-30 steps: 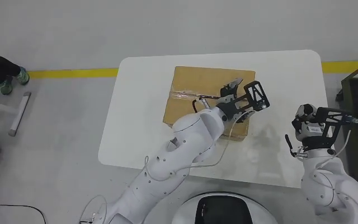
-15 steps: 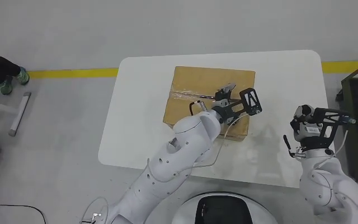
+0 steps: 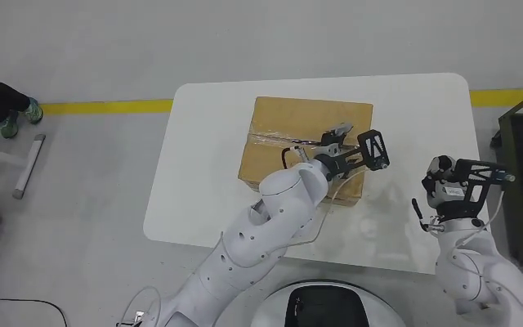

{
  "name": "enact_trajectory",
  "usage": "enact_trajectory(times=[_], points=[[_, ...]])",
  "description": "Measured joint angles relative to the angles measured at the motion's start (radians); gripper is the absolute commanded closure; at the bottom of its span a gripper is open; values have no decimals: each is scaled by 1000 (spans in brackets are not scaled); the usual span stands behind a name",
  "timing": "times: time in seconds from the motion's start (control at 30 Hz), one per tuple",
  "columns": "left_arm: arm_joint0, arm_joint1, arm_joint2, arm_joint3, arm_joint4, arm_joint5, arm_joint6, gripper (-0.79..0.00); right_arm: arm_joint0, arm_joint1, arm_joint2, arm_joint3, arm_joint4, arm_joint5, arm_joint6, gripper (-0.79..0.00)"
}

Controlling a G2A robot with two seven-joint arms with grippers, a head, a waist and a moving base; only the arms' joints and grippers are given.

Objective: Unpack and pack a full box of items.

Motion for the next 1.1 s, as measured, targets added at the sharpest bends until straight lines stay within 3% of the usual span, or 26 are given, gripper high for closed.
enact_trajectory(times=[0.23,0.53,0.63,0.77,1.1], points=[[0,-7,-2,13,25,-9,4,-329,1,-3,-3,1,1,2,1,0],[14,-13,-11,5,54,-12,-1,-289,-7,-5,-3,-3,4,2,0,0],[24,-15,-17,2,62,-8,-8,-222,-10,-6,-5,-5,4,1,-1,0],[35,-17,-26,-2,75,3,-18,0,-12,-7,-6,-9,3,-1,-1,0],[76,-16,-98,-52,117,97,-48,0,-11,-12,-12,-41,36,-6,10,0]])
